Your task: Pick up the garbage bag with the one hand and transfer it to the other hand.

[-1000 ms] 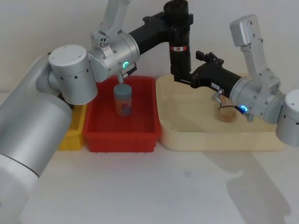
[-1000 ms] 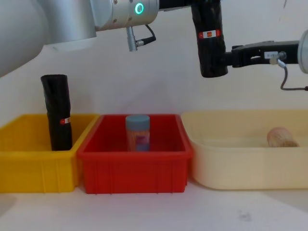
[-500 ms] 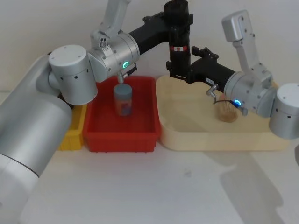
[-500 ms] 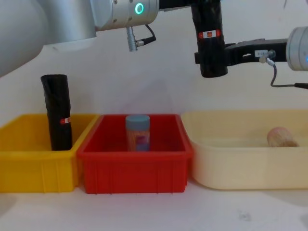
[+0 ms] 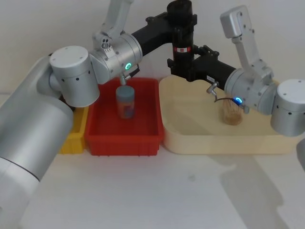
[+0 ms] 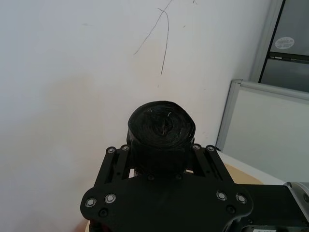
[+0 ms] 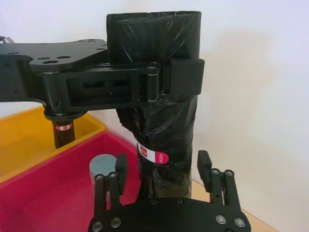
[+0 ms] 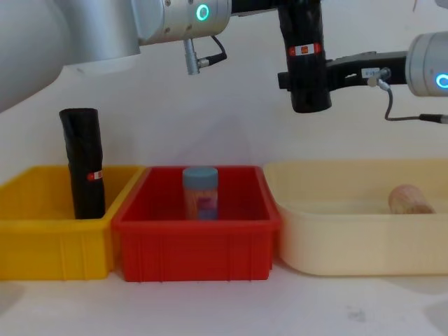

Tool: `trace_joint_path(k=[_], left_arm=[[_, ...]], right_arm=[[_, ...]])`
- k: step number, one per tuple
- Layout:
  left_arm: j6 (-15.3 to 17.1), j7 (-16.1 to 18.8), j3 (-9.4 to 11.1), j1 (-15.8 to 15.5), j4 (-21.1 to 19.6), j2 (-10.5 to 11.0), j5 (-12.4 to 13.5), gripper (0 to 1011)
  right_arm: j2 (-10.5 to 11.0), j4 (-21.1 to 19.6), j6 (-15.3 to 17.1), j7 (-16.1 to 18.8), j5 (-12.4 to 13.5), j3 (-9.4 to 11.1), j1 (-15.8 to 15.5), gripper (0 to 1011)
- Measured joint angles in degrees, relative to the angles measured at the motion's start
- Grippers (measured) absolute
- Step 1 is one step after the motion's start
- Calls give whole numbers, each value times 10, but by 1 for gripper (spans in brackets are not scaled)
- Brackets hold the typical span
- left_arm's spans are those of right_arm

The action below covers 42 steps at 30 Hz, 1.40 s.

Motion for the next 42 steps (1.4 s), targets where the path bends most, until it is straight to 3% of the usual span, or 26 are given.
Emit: trace_joint_path(k=[3,6,15,28,42], left_arm=[[0,0,0,0,0,0,0,498],[0,0,0,0,0,0,0,498],[0,0,0,0,0,0,0,498],[0,0,0,0,0,0,0,503],[0,0,0,0,0,0,0,897]], right_arm=[[0,2,0,0,-1,-1,2,849],[-1,4,0,0,-2,-2,4,723],[-2,6,1,0,-3,-3,6,476],[-3,7,1,1,-4,-4,9,464],[-2,8,1,-2,-5,-1,9,464]])
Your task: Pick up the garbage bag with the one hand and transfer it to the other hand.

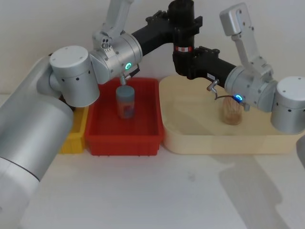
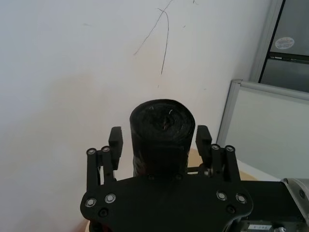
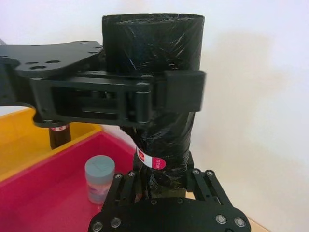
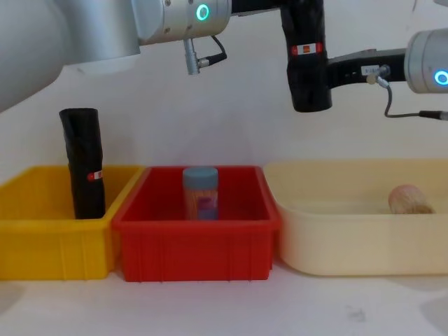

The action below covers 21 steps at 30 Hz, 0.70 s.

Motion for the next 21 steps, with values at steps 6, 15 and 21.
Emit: trace_joint_path(k=[6,15,21], left_arm=[[0,0,0,0,0,0,0,1002],[0,0,0,0,0,0,0,1002],[0,0,0,0,0,0,0,1002]], right_arm=[[3,4,3,-9,-3,9,1,464],[23,8,20,-26,-5,37,4,464],[33,5,29,-31,-5,49,4,469]])
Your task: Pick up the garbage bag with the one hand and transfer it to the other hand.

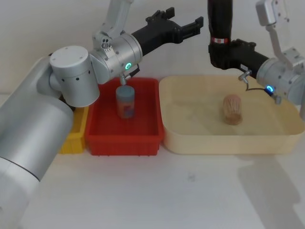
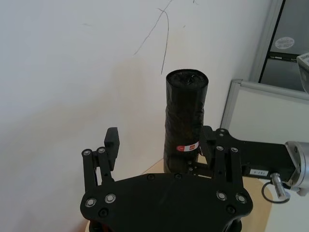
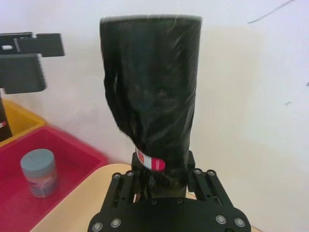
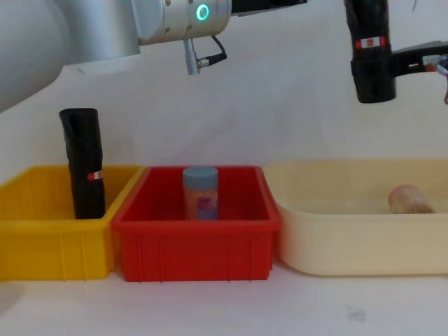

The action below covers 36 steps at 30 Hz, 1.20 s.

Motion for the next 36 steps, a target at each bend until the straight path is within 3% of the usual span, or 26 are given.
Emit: trace_joint_path(k=[19,36], left_arm=[[0,0,0,0,0,0,0,1002],[0,0,0,0,0,0,0,1002]], right_arm=[[13,-4,11,-7,0,16,-1,998],[15,-5,13,-8,0,19,-1,1001]])
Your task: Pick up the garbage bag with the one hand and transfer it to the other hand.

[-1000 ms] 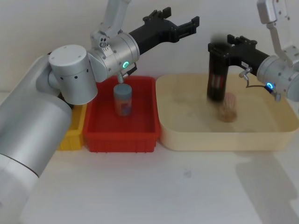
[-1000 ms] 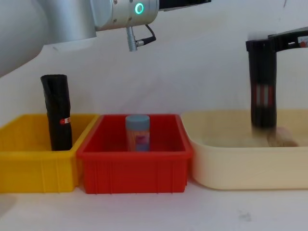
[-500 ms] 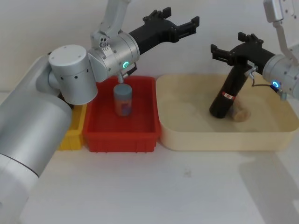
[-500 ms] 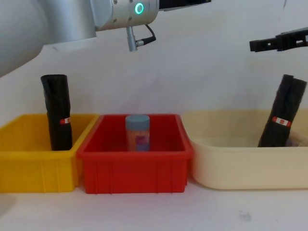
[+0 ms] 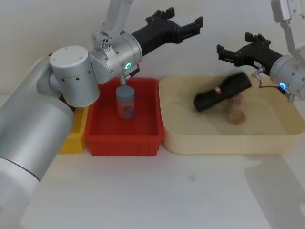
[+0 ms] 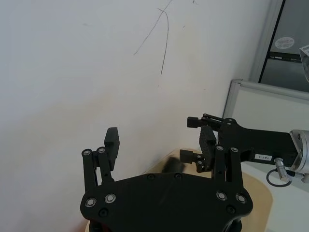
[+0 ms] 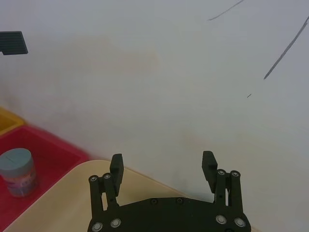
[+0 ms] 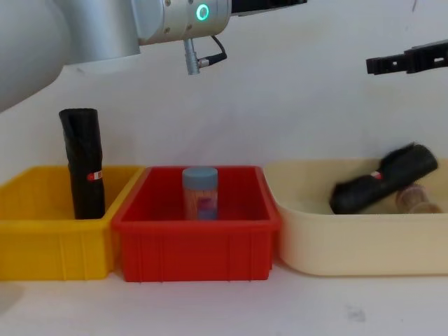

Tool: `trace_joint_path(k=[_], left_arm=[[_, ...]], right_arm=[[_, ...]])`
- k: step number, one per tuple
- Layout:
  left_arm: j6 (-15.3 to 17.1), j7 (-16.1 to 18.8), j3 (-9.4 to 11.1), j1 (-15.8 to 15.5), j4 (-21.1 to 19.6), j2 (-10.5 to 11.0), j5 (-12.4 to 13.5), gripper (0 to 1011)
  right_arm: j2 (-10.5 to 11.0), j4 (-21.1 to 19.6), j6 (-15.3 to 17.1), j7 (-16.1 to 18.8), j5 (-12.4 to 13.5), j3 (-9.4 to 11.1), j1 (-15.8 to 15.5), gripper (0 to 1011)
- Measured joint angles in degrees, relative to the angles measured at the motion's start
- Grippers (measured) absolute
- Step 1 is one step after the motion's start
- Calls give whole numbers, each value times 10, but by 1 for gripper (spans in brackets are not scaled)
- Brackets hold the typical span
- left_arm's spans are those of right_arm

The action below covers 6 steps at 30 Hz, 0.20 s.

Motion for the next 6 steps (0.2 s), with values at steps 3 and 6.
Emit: trace_joint_path(k=[3,6], left_arm=[[0,0,0,0,0,0,0,1002],[0,0,0,0,0,0,0,1002]], right_arm=[[0,0,0,0,0,0,0,1001],[0,0,0,0,0,0,0,1001]])
